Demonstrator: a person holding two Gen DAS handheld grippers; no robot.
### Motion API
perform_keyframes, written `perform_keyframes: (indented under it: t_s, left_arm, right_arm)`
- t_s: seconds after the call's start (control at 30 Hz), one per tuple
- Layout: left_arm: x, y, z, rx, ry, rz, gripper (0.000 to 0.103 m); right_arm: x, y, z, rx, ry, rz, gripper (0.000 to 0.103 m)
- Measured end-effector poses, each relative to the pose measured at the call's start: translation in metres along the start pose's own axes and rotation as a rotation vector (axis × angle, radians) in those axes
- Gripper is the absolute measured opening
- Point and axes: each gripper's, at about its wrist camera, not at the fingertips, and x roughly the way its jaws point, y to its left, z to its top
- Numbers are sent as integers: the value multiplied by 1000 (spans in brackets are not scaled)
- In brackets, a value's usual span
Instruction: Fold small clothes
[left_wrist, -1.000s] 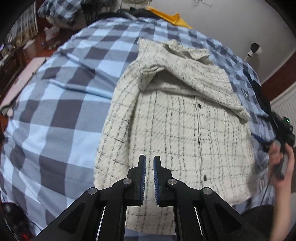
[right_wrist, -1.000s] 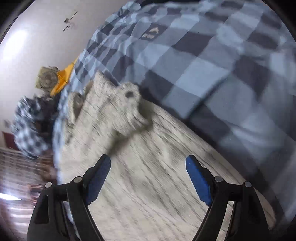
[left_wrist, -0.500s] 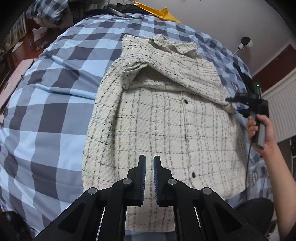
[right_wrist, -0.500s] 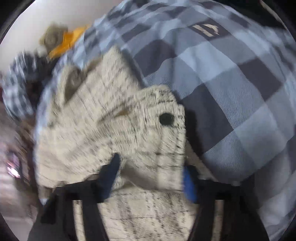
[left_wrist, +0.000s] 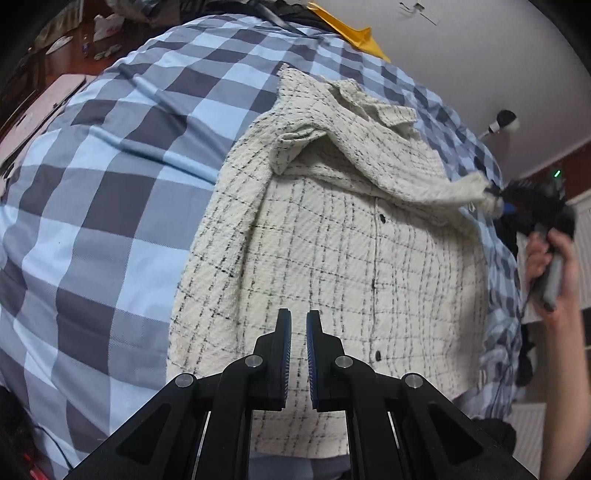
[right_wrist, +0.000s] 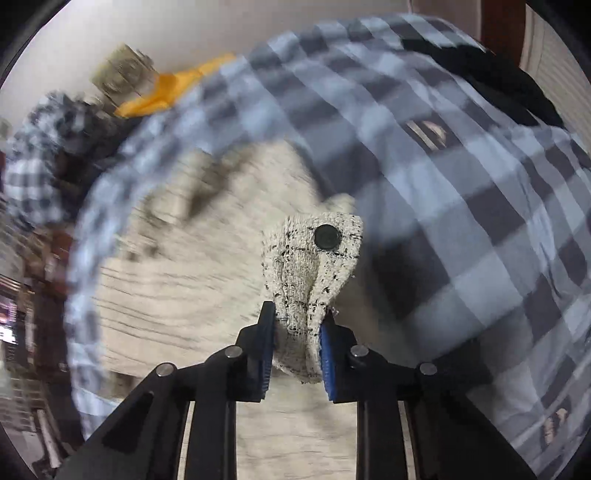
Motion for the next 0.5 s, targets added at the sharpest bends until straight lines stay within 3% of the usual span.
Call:
perform_keyframes:
  t_s: [0.07,0.2,0.27,0.4,0.5]
  left_arm:
    - [0,2,1,-11,3,1,7]
    - [-2,4,4,-28,-7,-31,7]
    - [-2,4,4,-21,-15,-16,7]
    - [1,4,3,-23,-2,-10,7]
    - [5,2,4,-17,11,-15,7]
  right_arm:
    - [-20,26,12,-15,-33,10,17]
    - [-45,78,34,-77,-92,112,17]
    - [-61,98,43,-94,-118,198,17]
    - [-104,122,56,-183,-226,497,18]
    - [-118,117,55,-293,-309,598,18]
